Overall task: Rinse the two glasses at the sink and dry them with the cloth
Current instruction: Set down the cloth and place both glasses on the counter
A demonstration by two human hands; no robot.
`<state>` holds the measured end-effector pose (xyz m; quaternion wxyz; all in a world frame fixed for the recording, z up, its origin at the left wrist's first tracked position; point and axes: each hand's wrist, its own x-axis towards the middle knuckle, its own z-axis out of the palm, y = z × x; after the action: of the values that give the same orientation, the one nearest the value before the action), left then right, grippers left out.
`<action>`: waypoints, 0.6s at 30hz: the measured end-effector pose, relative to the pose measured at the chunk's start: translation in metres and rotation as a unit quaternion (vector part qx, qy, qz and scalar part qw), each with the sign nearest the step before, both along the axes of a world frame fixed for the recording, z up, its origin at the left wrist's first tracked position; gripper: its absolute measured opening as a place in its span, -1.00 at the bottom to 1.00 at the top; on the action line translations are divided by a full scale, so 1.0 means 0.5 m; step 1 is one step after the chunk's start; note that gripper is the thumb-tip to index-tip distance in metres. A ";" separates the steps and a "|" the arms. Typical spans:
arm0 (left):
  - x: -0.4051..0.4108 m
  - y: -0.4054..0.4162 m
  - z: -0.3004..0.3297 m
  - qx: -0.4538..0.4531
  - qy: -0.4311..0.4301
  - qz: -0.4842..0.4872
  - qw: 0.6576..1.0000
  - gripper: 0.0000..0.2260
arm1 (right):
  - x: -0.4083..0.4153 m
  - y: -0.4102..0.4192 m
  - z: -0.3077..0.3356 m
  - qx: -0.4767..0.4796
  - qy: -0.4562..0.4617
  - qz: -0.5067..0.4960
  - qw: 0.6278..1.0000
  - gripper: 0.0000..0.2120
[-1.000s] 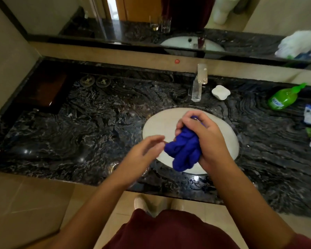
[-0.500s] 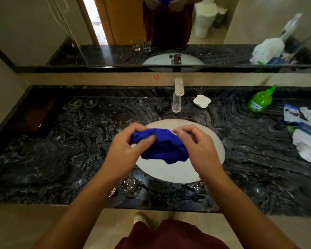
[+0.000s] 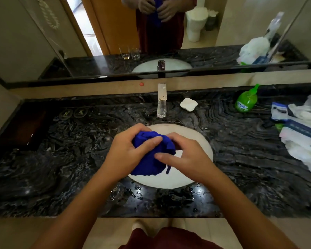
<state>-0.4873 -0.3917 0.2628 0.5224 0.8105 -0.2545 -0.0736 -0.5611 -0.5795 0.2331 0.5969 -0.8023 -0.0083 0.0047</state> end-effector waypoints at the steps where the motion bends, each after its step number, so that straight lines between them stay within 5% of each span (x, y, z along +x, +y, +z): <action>1: -0.001 -0.005 -0.001 0.002 0.018 0.003 1.000 -0.73 | 0.000 -0.005 -0.004 0.001 -0.001 -0.004 1.000 -0.84; 5: -0.007 -0.026 0.002 -0.022 0.165 0.001 0.986 -0.72 | -0.006 -0.018 -0.004 0.018 -0.034 -0.008 0.999 -0.90; 9: -0.010 -0.036 -0.006 -0.123 0.302 0.014 0.945 -0.70 | -0.007 -0.025 0.007 -0.049 -0.069 -0.025 0.996 -0.69; 15: -0.022 -0.045 -0.024 -0.086 0.230 0.081 0.966 -0.84 | -0.007 -0.047 -0.016 -0.087 -0.063 -0.083 0.991 -0.78; 18: -0.020 -0.039 -0.029 -0.139 0.248 0.140 0.948 -0.84 | -0.009 -0.052 -0.040 -0.061 -0.020 -0.160 0.985 -0.87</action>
<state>-0.4971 -0.4114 0.2483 0.6819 0.7132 -0.0085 -0.1623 -0.5657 -0.6053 0.2129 0.5397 -0.8280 0.1090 -0.1065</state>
